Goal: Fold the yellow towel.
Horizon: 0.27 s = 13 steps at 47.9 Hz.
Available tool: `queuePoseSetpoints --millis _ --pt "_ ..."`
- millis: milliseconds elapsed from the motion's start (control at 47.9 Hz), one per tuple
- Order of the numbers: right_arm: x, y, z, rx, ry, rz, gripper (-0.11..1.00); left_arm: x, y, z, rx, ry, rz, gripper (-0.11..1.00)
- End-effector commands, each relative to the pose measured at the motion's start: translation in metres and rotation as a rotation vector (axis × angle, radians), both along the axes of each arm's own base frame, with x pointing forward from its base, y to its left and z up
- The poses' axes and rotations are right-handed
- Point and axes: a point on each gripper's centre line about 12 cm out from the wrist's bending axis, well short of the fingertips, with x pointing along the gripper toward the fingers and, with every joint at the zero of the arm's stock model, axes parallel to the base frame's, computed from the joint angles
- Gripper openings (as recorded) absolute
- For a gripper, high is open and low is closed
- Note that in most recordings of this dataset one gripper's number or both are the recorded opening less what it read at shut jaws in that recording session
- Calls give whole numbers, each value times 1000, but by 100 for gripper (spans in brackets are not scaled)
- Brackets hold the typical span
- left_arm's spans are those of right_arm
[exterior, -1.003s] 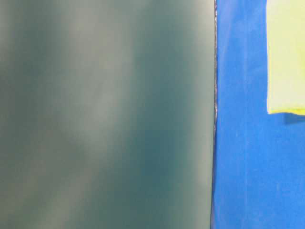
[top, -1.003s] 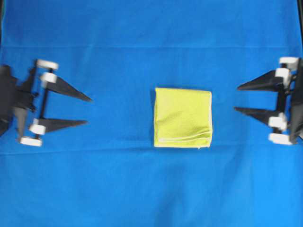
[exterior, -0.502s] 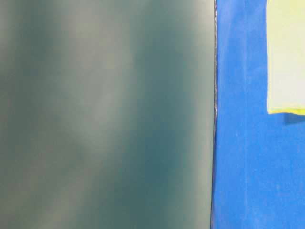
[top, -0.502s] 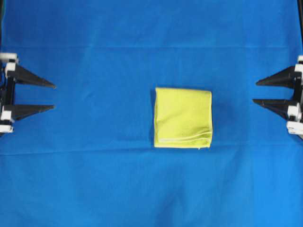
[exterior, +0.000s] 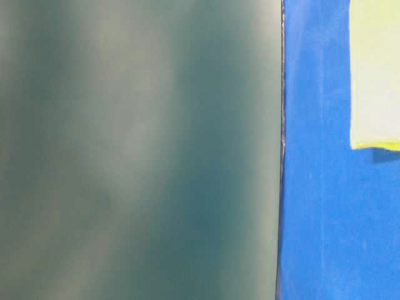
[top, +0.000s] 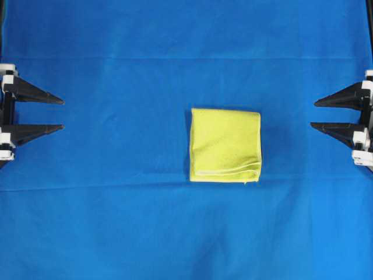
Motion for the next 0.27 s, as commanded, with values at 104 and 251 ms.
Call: queuePoseSetpoints --millis 104,251 --pt "2 1 5 0 -14 6 58 2 1 4 -1 -6 4 56" --pt "3 1 5 2 -13 5 58 2 1 4 -3 -5 4 56"
